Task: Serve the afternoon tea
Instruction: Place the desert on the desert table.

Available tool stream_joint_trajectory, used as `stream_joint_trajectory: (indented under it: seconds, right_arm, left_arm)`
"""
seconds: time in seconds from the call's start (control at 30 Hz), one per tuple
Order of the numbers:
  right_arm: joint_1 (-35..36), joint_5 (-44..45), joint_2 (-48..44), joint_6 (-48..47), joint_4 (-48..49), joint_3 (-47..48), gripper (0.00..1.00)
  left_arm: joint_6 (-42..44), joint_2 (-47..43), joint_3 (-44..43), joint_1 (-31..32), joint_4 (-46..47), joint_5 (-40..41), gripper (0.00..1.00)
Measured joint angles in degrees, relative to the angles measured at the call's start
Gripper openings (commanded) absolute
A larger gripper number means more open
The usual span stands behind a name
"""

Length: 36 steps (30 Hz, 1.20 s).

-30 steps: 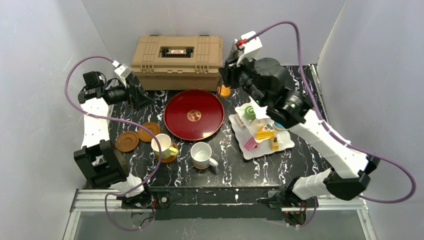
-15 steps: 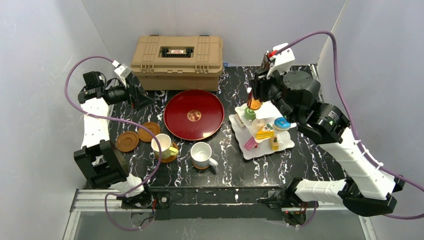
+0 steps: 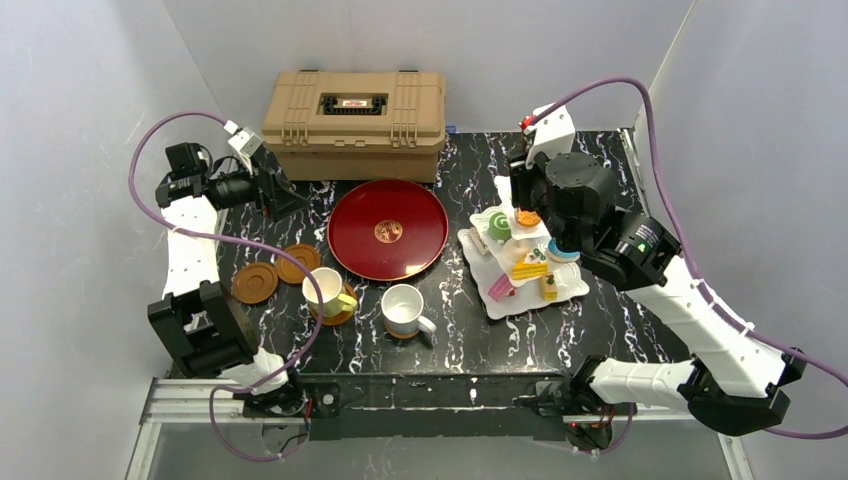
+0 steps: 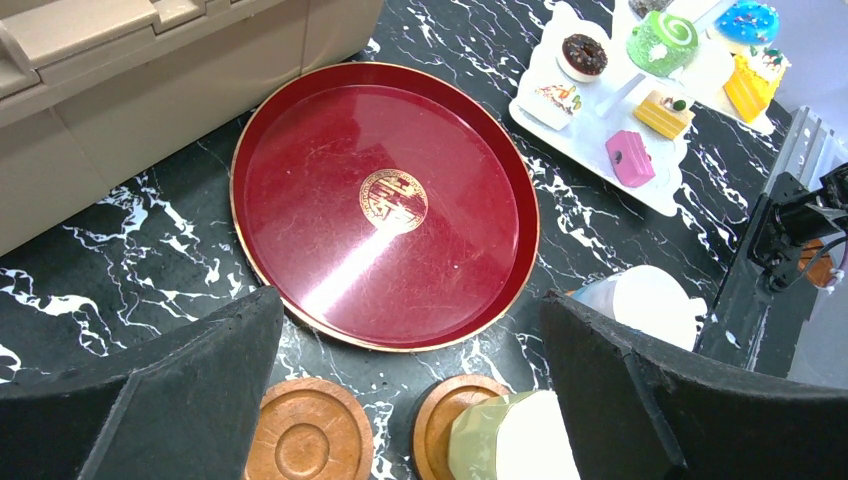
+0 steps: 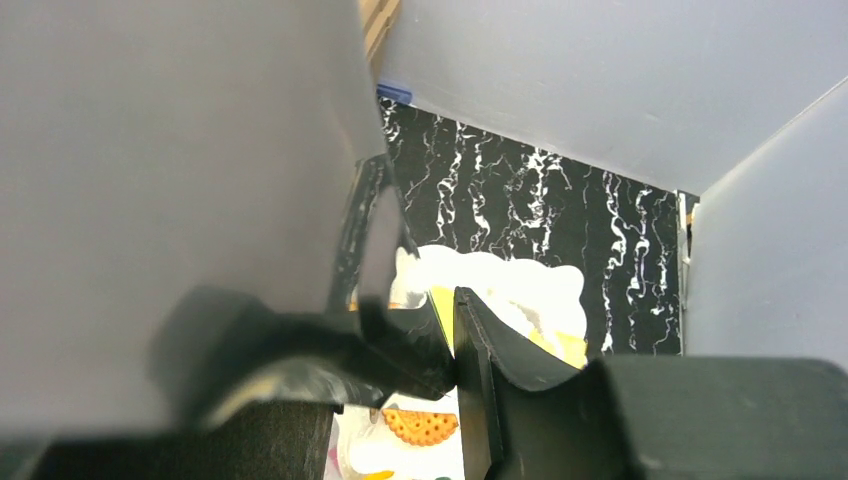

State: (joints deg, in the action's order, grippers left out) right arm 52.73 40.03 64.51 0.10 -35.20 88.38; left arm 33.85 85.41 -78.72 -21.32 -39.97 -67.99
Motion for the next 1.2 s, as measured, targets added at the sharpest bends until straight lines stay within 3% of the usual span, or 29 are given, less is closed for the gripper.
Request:
stream_joint_trajectory:
  seconds: [0.17,0.7,0.97,1.2]
  right_arm:
    - [-0.15,1.29,-0.04,-1.22,1.14,-0.11,0.45]
    - [-0.15,1.88,-0.42,-1.62,2.69,-1.09,0.59]
    - [-0.15,1.55,-0.61,-1.55,2.78,-1.09,0.48]
    - [-0.20,-6.01,1.44,-0.13,2.08,3.32,0.43]
  left_arm:
    - [0.00,0.00,0.00,0.02,0.02,0.00,0.98]
    - [-0.11,0.00,0.00,0.02,0.00,0.02,0.98]
    - [-0.37,0.00,0.00,0.00,0.02,0.02,0.98]
    - [-0.46,0.00,-0.02,0.00,0.00,0.07,0.98]
